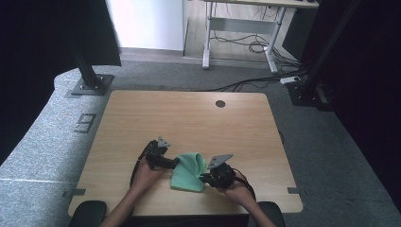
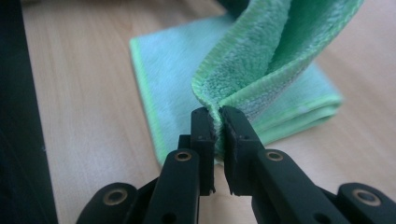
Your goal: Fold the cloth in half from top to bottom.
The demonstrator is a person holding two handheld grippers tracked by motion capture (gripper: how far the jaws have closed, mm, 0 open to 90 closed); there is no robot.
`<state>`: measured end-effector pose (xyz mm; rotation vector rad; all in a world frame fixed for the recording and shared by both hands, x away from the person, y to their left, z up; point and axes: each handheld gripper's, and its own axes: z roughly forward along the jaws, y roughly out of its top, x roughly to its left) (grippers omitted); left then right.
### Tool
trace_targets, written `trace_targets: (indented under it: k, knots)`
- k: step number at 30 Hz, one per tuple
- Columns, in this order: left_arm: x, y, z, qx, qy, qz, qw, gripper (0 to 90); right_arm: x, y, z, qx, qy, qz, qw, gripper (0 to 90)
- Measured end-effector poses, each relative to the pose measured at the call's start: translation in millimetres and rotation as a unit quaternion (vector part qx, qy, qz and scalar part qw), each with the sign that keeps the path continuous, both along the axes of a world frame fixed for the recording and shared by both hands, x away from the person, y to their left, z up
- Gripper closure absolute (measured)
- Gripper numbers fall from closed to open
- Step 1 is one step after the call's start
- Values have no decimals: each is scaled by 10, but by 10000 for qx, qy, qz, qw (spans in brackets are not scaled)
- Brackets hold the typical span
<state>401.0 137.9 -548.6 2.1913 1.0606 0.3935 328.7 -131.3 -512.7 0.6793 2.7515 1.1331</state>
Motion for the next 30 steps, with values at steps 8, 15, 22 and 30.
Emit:
trace_targets:
  k: [8,15,22,30]
  knots:
    - [-3,41,24,-97,117,-377,9992,79,-52,27,-190,71,207,-93,9997,818]
    - [-81,153,286,-258,64,-829,9962,86,-52,9,-235,197,268,-165,9993,815]
    - [108,100,517,-472,-248,-563,9970,91,-63,20,-241,209,263,-189,9993,802]
    - [372,-379,440,6,-194,-883,9959,91,-66,5,-248,287,314,-220,9989,795]
